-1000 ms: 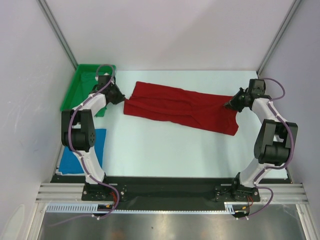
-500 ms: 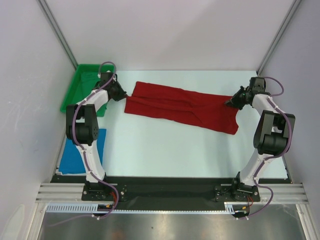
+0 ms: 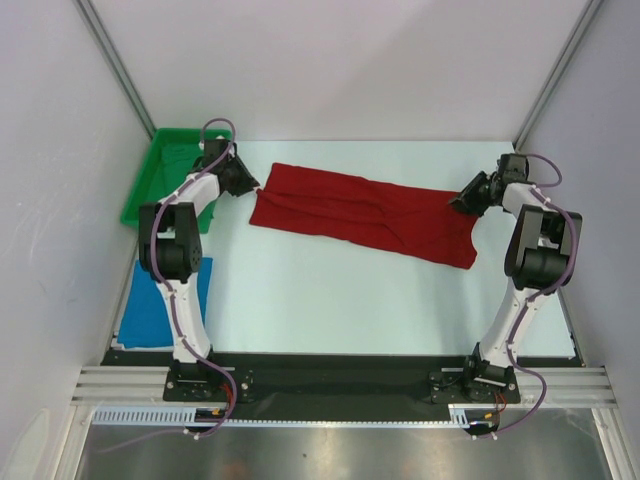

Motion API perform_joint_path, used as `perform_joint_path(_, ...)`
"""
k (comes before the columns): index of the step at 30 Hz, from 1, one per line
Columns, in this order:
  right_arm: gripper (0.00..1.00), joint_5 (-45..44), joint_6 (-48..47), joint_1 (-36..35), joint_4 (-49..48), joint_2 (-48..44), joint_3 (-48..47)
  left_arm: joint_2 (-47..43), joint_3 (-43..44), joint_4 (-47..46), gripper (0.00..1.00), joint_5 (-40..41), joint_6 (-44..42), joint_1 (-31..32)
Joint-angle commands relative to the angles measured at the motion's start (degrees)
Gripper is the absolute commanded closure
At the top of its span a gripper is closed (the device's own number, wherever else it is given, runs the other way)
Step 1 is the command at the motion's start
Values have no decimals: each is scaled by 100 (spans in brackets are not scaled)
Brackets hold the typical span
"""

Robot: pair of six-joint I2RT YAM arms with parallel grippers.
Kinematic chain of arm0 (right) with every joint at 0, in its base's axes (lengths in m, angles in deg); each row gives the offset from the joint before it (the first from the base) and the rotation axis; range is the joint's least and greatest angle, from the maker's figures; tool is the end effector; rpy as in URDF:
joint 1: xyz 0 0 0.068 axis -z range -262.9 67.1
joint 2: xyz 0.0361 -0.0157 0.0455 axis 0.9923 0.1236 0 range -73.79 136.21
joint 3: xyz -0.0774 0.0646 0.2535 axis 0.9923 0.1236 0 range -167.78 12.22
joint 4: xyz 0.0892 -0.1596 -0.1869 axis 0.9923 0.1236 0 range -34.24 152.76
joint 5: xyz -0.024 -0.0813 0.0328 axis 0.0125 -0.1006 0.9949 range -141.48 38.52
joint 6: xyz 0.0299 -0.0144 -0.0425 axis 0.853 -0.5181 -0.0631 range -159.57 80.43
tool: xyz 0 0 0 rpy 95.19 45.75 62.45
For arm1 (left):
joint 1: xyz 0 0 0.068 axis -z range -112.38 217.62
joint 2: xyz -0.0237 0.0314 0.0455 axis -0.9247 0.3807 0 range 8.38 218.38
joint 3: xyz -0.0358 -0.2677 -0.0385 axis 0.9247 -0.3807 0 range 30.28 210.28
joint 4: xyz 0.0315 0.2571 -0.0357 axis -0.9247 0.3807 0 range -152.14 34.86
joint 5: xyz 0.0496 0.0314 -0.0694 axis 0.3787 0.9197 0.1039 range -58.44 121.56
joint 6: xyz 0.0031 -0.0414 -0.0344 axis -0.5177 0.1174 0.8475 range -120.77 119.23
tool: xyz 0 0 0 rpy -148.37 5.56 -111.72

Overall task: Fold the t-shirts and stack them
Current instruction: Fold the tshirt

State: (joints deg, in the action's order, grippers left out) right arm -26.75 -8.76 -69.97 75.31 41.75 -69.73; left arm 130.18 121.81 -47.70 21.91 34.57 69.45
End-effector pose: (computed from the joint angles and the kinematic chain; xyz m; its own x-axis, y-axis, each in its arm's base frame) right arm 0.4273 -0.0828 0.1810 -0.6910 0.6360 -0.3436 0.3640 0.7168 0.5948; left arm 0.4781 -0.0213 0.1894 -0.6606 -0.5494 -0.5116 -0.2838 0.8137 -0.5073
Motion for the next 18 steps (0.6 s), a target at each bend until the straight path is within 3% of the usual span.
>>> perform_joint_path(1, 68, -64, -355, 219, -40, 337, -671, 55, 550, 120, 66, 103, -421, 29)
perform_joint_path(6, 53, -758, -856, 9, 301, -374, -497, -726, 411, 402, 62, 473, -755, 72)
perform_joint_path(11, 47, -1417, -892, -791, 348, -1488, 326, -1632, -519, 297, 60, 385, -870, 195)
perform_joint_path(18, 48, -1962, -435, -2433, -451, -2151, 1234, -2187, -1742, -291, 67, -345, -747, 327)
